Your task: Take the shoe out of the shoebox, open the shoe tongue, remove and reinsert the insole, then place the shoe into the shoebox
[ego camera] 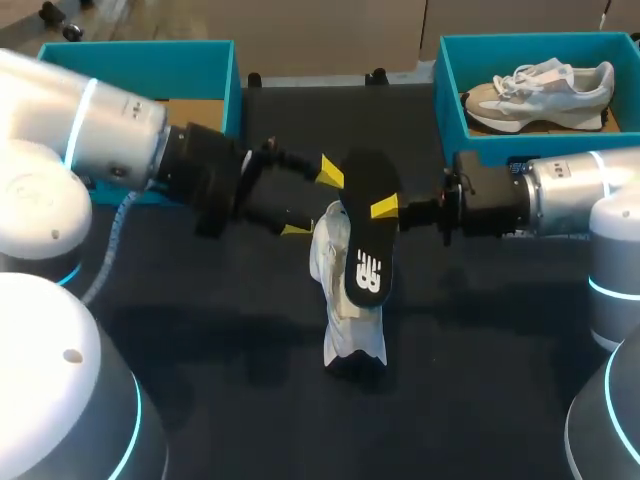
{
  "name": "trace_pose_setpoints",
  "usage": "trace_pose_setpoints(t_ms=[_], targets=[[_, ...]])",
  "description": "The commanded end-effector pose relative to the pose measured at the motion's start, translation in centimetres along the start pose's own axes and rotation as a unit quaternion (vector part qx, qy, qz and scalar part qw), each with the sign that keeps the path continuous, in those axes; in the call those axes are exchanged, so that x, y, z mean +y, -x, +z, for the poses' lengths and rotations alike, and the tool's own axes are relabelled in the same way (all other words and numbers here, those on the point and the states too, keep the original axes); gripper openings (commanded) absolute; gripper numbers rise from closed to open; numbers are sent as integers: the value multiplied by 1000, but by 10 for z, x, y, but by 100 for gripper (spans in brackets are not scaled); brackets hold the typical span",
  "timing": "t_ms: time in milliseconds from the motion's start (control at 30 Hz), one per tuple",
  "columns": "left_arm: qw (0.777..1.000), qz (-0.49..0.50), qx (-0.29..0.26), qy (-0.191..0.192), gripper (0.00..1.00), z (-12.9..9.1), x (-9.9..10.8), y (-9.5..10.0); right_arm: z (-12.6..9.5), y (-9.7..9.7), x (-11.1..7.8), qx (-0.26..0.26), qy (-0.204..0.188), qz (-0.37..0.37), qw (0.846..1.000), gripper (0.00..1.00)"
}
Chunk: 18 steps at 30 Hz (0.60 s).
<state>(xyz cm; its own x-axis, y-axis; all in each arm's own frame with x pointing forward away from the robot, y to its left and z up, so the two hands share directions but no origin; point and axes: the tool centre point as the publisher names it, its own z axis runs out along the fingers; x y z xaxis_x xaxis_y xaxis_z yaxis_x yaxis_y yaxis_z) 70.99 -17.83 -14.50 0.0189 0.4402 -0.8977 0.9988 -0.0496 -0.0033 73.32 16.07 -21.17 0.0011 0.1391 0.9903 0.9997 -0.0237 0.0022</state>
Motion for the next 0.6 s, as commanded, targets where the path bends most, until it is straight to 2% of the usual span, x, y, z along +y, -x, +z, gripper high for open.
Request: trace_pose_setpoints(t_ms=[33,100,200,267,500,533,600], targets=[[997,-19,77,-9,100,-5,6,7,3,1,0,-1,1,0,1000,0],[994,-41,102,-14,100,-4,7,4,4,1,0,-1,1,0,1000,0],[980,-66,187,-16,100,-2,10,-3,5,1,0,-1,1,0,1000,0],[978,-63,195,-21,100,-3,11,-5,5,1,-1,-1,1,0,1000,0],[954,-101,282,-13,100,-1,10,-20,5,1,-4,-2,3,-2,1000,0],[957,-91,274,-25,100,0,9,-21,5,1,-4,-2,3,-2,1000,0],[957,-91,274,-25,100,0,9,-21,6,2,-5,-2,3,-2,1000,0]])
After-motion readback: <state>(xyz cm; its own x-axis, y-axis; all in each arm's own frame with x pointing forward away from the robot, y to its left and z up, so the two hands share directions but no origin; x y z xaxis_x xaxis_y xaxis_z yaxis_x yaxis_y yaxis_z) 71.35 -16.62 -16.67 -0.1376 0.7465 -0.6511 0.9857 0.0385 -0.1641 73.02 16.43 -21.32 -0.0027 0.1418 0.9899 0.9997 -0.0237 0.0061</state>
